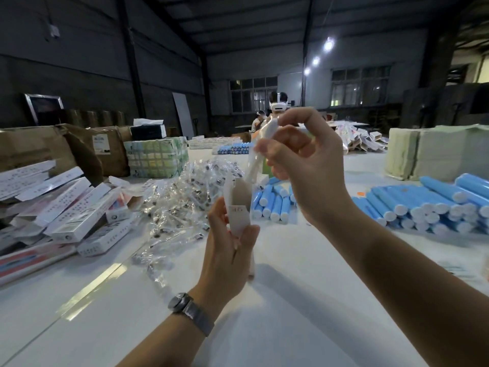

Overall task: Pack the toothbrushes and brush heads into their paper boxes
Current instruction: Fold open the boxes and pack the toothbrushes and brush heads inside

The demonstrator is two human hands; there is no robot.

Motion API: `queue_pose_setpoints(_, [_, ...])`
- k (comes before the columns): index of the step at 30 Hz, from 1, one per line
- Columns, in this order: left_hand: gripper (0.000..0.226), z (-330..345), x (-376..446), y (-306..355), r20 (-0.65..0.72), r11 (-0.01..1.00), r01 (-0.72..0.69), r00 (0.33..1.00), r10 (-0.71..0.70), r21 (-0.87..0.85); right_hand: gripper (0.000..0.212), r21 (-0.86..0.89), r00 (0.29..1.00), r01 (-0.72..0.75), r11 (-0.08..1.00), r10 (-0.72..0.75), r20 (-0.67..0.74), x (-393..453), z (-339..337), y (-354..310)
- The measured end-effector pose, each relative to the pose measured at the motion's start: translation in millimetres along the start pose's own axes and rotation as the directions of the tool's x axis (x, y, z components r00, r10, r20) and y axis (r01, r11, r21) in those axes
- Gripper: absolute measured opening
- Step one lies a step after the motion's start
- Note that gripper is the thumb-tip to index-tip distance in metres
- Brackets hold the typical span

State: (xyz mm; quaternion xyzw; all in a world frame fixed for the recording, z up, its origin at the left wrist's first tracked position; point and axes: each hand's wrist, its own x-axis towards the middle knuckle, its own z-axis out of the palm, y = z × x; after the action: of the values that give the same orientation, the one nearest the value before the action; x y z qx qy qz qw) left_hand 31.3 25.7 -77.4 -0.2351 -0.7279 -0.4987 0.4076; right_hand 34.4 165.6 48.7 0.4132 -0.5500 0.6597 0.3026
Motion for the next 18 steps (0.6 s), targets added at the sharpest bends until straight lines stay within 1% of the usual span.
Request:
queue_pose_setpoints(1, [0.067,0,0,0,0.003,1.0,-0.007,1.0,0.007,-0.003,0.027,-0.027,1.0,0.024,0.999,-0.023,0.018,0,2,0])
queue_pose_setpoints(3, [0.06,-1,0,0,0.006,1.0,-0.003,1.0,0.003,-0.012,0.03,-0.165,0.996,0.051,0.985,-0.039,0.079,-4,8,6])
queue_pose_setpoints(5, [0.053,0,0,-1,-0.006,1.0,0.004,1.0,-0.004,-0.015,0.024,-0.35,0.987,0.063,0.935,-0.006,0.161,-12,10,16])
queue_pose_setpoints(7, [0.045,0,2,-1,-0.023,1.0,-0.001,1.0,0.0,-0.014,0.012,-0.505,0.968,0.1,0.857,0.032,0.248,-18,8,27])
queue_pose_setpoints(8, [0.043,0,3,0,-0.03,1.0,-0.01,1.0,0.009,-0.015,0.009,-0.542,0.958,0.108,0.834,0.058,0.281,-19,7,30])
queue_pose_setpoints(9, [0.042,-1,3,1,-0.037,1.0,-0.023,0.999,0.023,-0.018,0.012,-0.55,0.948,0.103,0.829,0.086,0.306,-19,5,33])
queue_pose_setpoints(11, [0.041,-3,5,2,-0.044,0.998,-0.047,0.998,0.046,-0.037,0.018,-0.526,0.927,0.063,0.848,0.146,0.345,-18,4,36])
queue_pose_setpoints(12, [0.041,-4,4,2,-0.04,0.997,-0.057,0.998,0.055,-0.056,0.014,-0.486,0.918,0.029,0.874,0.169,0.358,-18,4,36])
queue_pose_setpoints(13, [0.042,-5,4,2,-0.032,0.995,-0.06,0.998,0.058,-0.076,0.007,-0.42,0.914,-0.019,0.907,0.186,0.361,-19,2,37])
queue_pose_setpoints(14, [0.042,-5,4,2,-0.023,0.994,-0.051,0.999,0.049,-0.092,0.008,-0.344,0.918,-0.079,0.936,0.203,0.342,-19,1,38])
queue_pose_setpoints(16, [0.04,-5,4,3,-0.006,0.992,-0.015,1.0,0.014,-0.127,0.026,-0.201,0.935,-0.169,0.965,0.222,0.276,-20,-6,41])
queue_pose_setpoints(18, [0.038,-6,5,5,0.003,0.984,0.015,1.0,-0.015,-0.179,0.033,-0.133,0.942,-0.207,0.969,0.235,0.239,-20,-9,43])
